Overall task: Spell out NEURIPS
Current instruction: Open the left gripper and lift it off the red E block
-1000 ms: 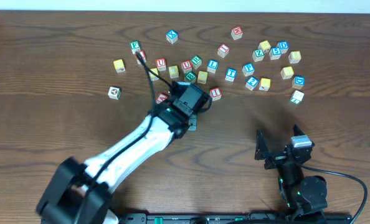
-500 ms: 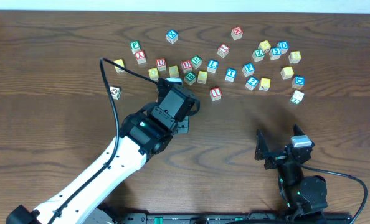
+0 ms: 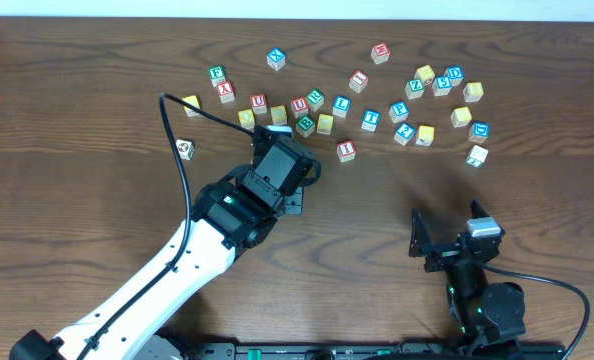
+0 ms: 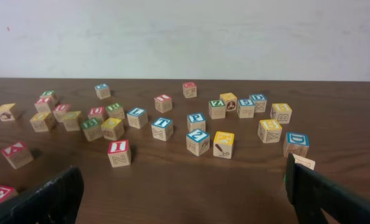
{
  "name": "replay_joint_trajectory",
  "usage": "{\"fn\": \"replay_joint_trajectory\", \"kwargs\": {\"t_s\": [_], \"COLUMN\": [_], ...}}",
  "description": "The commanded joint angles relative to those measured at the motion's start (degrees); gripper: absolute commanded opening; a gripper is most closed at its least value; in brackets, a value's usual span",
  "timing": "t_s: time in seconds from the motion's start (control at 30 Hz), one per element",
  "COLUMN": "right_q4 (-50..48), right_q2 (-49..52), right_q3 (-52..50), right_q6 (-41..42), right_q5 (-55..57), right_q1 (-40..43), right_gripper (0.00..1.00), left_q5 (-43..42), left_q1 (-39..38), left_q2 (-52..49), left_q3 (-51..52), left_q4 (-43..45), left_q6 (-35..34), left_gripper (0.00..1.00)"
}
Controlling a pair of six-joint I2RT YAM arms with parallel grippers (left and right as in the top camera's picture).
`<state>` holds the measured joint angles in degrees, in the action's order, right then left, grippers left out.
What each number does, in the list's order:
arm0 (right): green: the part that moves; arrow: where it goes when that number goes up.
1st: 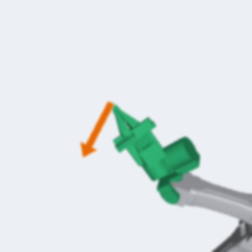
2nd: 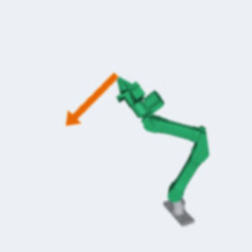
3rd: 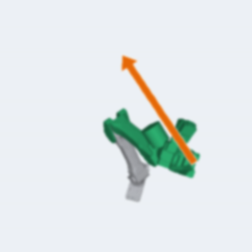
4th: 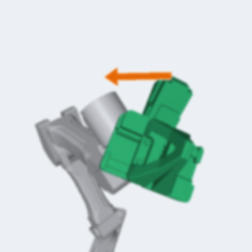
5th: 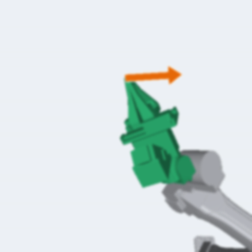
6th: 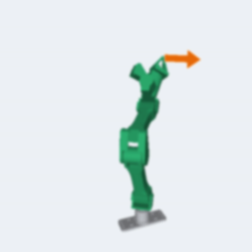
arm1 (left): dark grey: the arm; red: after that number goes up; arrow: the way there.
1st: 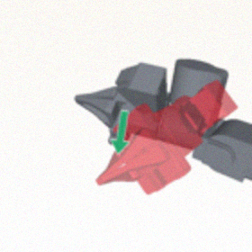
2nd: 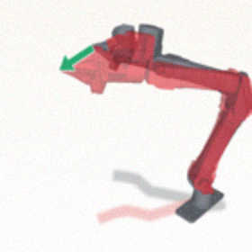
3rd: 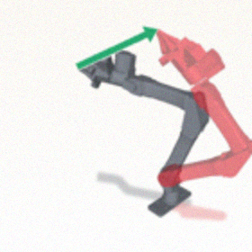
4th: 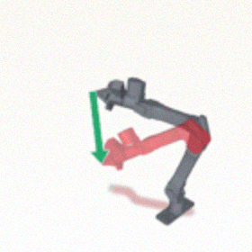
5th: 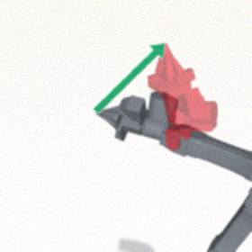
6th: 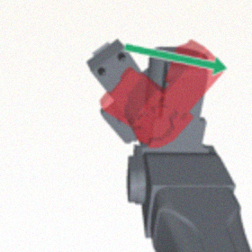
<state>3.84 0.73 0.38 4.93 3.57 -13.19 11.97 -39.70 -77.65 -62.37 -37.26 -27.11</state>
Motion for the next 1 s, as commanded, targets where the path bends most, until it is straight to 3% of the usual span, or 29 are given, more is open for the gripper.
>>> {"fn": "replay_joint_trajectory", "kwargs": {"t_s": [0.0, 0.47, 0.57, 0.97], "right_q4": [0.22, 0.22, 0.22, 0.22], "right_q2": [0.07, 0.07, 0.07, 0.07], "right_q3": [-0.07, -0.07, -0.07, -0.07], "right_q6": [-0.74, -0.74, -0.74, -0.74], "right_q5": [-0.09, -0.09, -0.09, -0.09], "right_q1": [0.46, 0.46, 0.46, 0.46], "right_gripper": [0.99, 0.99, 0.99, 0.99], "left_q5": [0.55, 0.52, 0.52, 0.07], "left_q1": [0.09, 0.09, 0.09, 1.9], "left_q2": [0.61, 0.61, 0.61, -0.2], "left_q3": [0.22, 0.22, 0.22, -0.81], "left_q4": [-0.26, -0.24, -0.24, -0.48], "left_q6": [0.52, 0.52, 0.52, 0.44], "left_gripper": [0.54, 0.55, 0.73, 0.79]}}
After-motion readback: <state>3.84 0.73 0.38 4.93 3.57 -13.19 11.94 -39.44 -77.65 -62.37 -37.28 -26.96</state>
